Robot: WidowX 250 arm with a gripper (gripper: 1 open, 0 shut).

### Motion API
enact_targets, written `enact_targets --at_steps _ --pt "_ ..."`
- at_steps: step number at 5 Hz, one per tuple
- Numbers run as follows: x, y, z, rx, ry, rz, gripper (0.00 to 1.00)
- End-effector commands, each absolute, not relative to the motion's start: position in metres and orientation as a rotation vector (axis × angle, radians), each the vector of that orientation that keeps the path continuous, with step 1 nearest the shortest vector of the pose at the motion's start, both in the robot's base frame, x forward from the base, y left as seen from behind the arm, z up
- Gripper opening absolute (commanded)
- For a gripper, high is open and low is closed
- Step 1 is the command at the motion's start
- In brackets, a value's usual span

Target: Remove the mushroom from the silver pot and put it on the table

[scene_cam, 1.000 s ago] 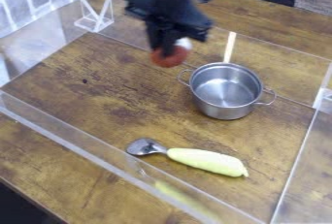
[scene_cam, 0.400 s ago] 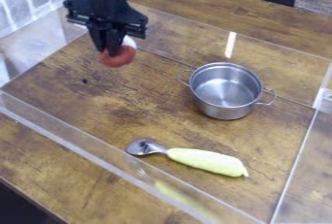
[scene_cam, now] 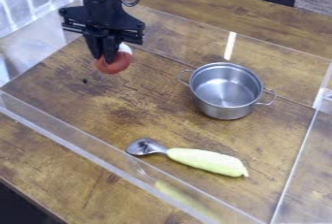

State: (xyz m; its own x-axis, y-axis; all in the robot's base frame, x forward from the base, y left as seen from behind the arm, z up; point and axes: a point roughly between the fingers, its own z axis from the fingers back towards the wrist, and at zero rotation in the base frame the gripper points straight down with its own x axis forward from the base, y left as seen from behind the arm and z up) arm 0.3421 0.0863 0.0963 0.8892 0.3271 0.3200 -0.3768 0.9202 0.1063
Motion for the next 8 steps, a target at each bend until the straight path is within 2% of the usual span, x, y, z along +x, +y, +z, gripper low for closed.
enact_targets --at_steps 1,2,6,8 --pt "0.343 0.101 0.105 0.163 -0.327 0.389 0.00" --pt "0.347 0.103 0.096 0.163 -0.311 0.442 1.00" --pt "0.367 0.112 0.080 0.195 -0.243 0.732 1.00" --pt "0.379 0.116 0.057 0.212 -0.208 0.856 1.00"
